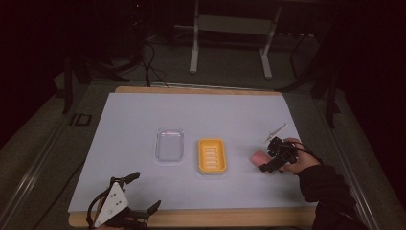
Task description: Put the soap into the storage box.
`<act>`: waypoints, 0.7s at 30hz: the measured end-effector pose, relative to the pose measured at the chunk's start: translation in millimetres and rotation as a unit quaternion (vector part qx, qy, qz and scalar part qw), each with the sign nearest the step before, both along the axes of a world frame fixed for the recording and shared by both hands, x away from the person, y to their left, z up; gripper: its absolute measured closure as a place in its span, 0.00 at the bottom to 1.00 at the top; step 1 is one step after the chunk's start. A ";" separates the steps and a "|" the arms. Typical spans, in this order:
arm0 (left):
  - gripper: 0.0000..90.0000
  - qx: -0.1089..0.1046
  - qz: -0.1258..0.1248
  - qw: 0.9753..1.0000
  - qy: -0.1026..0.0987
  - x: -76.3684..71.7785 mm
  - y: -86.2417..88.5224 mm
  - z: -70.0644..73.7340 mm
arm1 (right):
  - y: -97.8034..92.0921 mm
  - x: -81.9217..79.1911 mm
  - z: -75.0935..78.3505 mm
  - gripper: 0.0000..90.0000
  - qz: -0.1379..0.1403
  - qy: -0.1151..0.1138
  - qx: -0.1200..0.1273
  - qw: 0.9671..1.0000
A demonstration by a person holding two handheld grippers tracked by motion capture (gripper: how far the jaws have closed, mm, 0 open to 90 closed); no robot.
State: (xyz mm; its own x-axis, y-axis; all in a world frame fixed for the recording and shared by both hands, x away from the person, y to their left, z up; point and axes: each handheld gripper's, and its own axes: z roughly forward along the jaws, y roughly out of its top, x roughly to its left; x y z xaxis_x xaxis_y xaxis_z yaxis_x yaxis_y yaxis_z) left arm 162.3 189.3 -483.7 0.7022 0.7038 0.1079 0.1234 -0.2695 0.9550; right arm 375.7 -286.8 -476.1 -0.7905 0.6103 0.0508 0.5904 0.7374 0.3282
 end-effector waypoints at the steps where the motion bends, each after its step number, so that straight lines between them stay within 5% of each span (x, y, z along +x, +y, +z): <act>1: 0.00 0.000 0.000 1.000 0.000 0.0 -0.1 -0.1 | -0.1 0.9 -1.2 0.23 -0.001 0.001 0.002 1.000; 21: 0.00 0.004 -0.002 1.000 0.002 0.2 -0.6 -0.6 | 6.1 5.1 -26.8 0.37 0.004 -0.011 -0.028 1.000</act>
State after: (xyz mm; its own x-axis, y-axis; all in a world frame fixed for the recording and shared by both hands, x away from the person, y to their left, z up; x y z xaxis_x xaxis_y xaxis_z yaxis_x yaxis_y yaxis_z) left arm 162.5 188.7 -484.2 0.7051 0.7006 0.1097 0.1267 -0.2767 0.9526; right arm 380.8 -280.8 -503.0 -0.7963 0.6049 -0.0011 0.5768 0.7599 0.2997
